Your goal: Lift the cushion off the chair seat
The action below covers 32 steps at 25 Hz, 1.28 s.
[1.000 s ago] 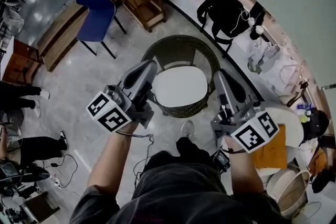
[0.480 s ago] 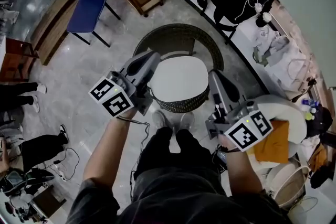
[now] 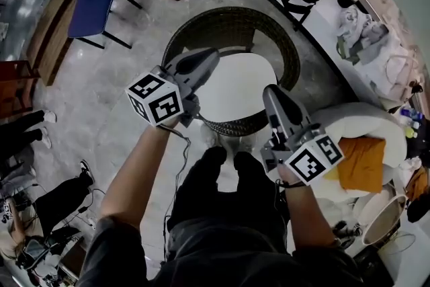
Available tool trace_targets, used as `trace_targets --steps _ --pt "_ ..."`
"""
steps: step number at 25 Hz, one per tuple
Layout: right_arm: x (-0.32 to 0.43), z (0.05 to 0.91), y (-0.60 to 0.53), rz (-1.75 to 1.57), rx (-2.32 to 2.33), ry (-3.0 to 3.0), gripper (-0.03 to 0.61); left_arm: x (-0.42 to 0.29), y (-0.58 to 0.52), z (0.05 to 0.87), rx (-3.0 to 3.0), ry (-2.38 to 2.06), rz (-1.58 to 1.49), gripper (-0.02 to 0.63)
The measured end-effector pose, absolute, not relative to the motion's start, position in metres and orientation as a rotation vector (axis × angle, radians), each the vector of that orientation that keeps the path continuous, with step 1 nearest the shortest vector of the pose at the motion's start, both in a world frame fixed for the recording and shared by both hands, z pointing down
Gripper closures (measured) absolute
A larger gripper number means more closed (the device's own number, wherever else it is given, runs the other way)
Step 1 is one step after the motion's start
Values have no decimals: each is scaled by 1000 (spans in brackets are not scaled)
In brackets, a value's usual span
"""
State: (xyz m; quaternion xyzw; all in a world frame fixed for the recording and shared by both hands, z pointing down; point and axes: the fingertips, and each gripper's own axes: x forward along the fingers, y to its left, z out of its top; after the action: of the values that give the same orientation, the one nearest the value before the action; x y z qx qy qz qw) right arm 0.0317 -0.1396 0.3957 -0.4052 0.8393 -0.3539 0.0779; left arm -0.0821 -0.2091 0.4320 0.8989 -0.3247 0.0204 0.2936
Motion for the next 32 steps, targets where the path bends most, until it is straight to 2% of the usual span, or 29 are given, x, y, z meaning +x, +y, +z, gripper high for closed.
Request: trace_targets --steps 12,15,18,26,32 --pt "35 589 -134 -1353 -1387 2433 561 -77 -249 636 2325 -707 504 491" --pt "35 631 -126 -1438 -1411 2398 499 -73 -250 678 2323 -657 637 469" --pt "35 672 -117 -1527 -1435 2341 467 -67 -251 715 2320 -583 769 443" --pt "34 783 -70 -1756 -1492 2217 431 -62 -249 800 2312 -430 1052 417" --pt "37 832 -34 -1876 -1561 2093 414 -62 -250 840 2272 -349 1165 411"
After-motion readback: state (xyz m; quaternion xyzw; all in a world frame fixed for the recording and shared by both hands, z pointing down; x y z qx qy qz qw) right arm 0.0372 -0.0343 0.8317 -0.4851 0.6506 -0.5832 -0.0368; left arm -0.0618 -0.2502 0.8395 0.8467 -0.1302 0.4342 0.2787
